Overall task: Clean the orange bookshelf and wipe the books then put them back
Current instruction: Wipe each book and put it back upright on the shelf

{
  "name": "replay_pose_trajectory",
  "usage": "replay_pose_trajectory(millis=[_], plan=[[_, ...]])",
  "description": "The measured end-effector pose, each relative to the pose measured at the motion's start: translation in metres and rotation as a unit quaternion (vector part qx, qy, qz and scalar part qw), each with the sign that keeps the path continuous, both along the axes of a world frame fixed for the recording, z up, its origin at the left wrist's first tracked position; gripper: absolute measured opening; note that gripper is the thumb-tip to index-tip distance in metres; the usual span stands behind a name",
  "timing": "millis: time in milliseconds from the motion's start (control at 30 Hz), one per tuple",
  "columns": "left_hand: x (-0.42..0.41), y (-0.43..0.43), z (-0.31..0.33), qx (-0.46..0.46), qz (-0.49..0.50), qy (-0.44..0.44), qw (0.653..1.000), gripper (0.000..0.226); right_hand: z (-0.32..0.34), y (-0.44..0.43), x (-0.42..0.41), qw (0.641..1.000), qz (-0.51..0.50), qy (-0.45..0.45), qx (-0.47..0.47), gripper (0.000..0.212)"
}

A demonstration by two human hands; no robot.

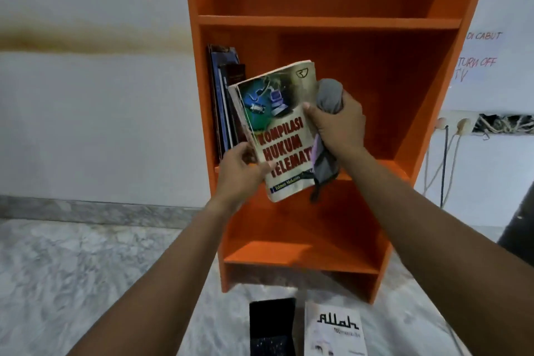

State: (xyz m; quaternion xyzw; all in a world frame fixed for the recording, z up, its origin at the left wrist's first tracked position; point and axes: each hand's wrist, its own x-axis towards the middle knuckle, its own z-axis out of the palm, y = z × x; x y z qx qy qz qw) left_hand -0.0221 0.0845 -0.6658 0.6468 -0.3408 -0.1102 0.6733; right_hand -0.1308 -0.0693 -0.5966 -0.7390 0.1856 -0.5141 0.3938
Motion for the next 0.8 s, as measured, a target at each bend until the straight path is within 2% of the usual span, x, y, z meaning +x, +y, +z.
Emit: replay_pose_trajectory(millis=[67, 100, 200, 267, 300, 400, 467, 633, 700, 800], plan=[[0.021, -0.022, 0.021, 0.020, 0.080, -0.040, 0.996, 0.025, 0.006, -0.008, 0.025, 1.000, -0.023, -0.015, 0.004, 0.024], [0.031, -0.032, 0.029, 0.035, 0.125, -0.060, 0.990, 0.025, 0.005, -0.013, 0.038, 0.999, -0.034, -0.020, 0.012, 0.028], [0.053, -0.053, 0.033, 0.068, 0.219, -0.081, 0.970, 0.027, -0.013, -0.024, 0.064, 0.996, -0.084, 0.011, 0.032, 0.072], [0.064, -0.062, 0.024, 0.086, 0.266, -0.076, 0.957, 0.030, -0.032, -0.028, 0.073, 0.995, -0.081, 0.039, 0.051, 0.088], [0.066, -0.067, 0.019, 0.093, 0.289, -0.076, 0.950, 0.031, -0.042, -0.029, 0.074, 0.994, -0.069, 0.049, 0.062, 0.084], [0.068, -0.076, 0.014, 0.108, 0.341, -0.103, 0.928, 0.030, -0.068, -0.025, 0.072, 0.994, -0.027, 0.073, 0.079, 0.048], [0.067, -0.078, 0.014, 0.112, 0.350, -0.123, 0.922, 0.030, -0.085, -0.022, 0.072, 0.993, -0.007, 0.094, 0.077, 0.044], [0.069, -0.073, 0.009, 0.130, 0.346, -0.129, 0.920, 0.042, -0.112, -0.008, 0.067, 0.991, -0.002, 0.110, 0.069, 0.063], [0.065, -0.069, 0.006, 0.149, 0.343, -0.116, 0.920, 0.049, -0.111, 0.000, 0.059, 0.991, 0.010, 0.110, 0.070, 0.054], [0.059, -0.064, -0.003, 0.179, 0.331, -0.103, 0.921, 0.056, -0.107, 0.006, 0.047, 0.992, 0.026, 0.101, 0.075, 0.025]])
